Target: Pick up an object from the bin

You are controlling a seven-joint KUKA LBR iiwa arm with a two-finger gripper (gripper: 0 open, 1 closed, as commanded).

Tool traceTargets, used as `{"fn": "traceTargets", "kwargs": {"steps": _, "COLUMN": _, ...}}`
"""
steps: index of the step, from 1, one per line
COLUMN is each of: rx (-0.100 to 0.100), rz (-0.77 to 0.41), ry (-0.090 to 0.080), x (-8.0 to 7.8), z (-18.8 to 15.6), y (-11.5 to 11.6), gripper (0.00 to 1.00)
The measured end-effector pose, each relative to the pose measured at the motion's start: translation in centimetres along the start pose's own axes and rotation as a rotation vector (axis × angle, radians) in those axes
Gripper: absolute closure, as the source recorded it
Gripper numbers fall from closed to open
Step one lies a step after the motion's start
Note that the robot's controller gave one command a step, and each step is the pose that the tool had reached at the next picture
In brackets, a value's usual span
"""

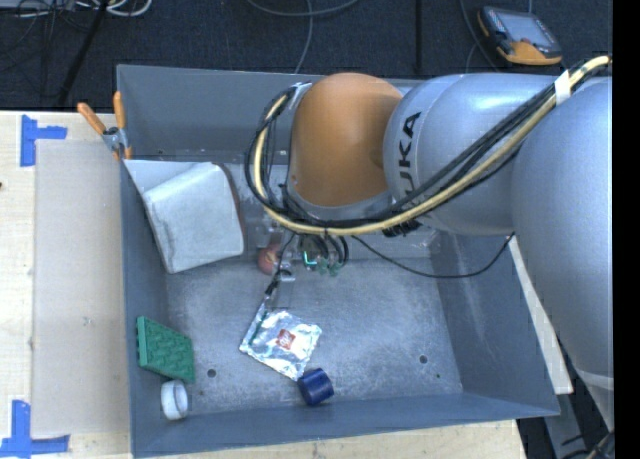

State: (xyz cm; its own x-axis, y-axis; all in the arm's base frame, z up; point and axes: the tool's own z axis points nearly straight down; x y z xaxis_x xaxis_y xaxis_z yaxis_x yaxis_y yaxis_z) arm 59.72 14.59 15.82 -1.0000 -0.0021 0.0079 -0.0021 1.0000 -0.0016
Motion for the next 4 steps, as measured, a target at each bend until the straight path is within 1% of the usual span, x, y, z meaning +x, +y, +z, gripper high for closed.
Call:
{"fn": "traceTargets", "kwargs": {"steps": 1, "rx": 0.000, "rz": -0.412, "ry": -0.004, "x": 2.3, "z": 9.1, "y": -0.9, "gripper": 0.00}}
{"fn": "traceTargets", "kwargs": {"steps": 2, "rx": -0.001, "rz": -0.407, "ry": -0.008, "x": 2.1, "z": 8.9, "y": -1.0, "gripper": 1.00}}
{"fn": "traceTargets", "kwargs": {"steps": 3, "rx": 0.000, "rz": -0.371, "ry": -0.016, "x": 2.8, "z": -3.3, "y": -1.8, "gripper": 1.00}}
{"fn": "traceTargets", "kwargs": {"steps": 4, "rx": -0.001, "rz": -0.334, "ry": -0.016, "x": 2.9, "z": -9.7, "y": -1.7, "gripper": 1.00}}
